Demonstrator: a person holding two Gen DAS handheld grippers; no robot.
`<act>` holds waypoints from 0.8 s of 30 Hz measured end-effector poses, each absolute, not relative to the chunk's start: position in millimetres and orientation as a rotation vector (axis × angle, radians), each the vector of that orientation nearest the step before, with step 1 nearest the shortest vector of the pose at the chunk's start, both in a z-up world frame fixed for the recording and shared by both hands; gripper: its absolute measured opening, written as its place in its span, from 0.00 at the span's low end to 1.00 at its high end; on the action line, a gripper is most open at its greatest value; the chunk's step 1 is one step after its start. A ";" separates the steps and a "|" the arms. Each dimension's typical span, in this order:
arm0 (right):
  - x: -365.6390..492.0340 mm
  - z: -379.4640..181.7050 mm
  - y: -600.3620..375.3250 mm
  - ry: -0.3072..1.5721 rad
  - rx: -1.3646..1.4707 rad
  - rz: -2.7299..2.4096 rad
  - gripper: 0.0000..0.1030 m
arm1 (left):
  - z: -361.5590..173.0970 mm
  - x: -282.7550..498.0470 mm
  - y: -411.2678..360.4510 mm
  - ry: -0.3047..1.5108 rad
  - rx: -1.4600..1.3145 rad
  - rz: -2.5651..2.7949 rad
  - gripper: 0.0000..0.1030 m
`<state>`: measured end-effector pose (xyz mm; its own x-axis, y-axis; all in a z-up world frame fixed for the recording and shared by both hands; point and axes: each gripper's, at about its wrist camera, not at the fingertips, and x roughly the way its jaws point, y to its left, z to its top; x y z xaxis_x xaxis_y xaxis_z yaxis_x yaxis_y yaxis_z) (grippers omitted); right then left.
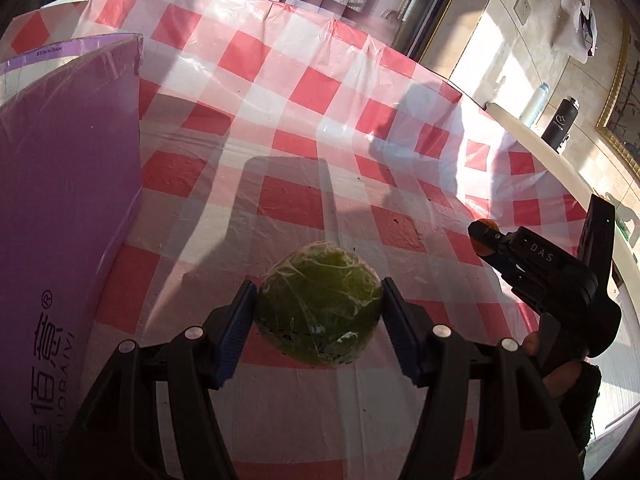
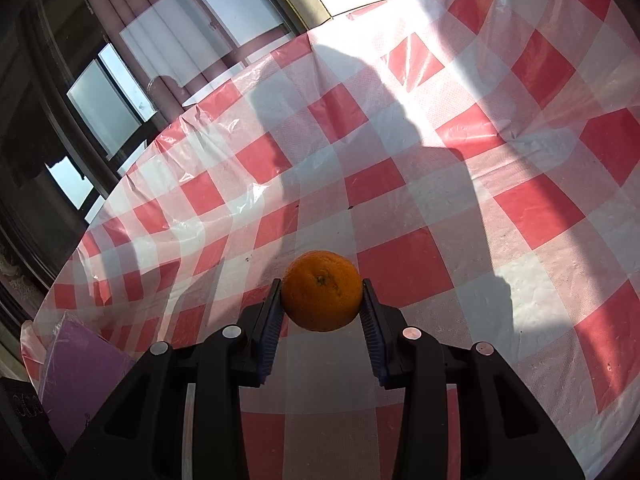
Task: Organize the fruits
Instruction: 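Carry the green fruit and orange over the white box with both tools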
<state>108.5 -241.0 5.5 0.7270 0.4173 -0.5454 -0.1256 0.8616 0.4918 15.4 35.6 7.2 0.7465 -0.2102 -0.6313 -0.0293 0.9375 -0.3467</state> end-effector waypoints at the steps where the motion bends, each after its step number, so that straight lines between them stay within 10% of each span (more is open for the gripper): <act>1: 109.2 5.8 -240.6 0.698 0.444 0.310 0.37 | 7.2 15.7 34.9 0.726 -0.349 -0.111 0.61; 24: 17.7 13.7 -238.1 0.645 0.470 0.236 0.37 | 22.8 -34.7 23.8 0.692 -0.259 -0.092 0.61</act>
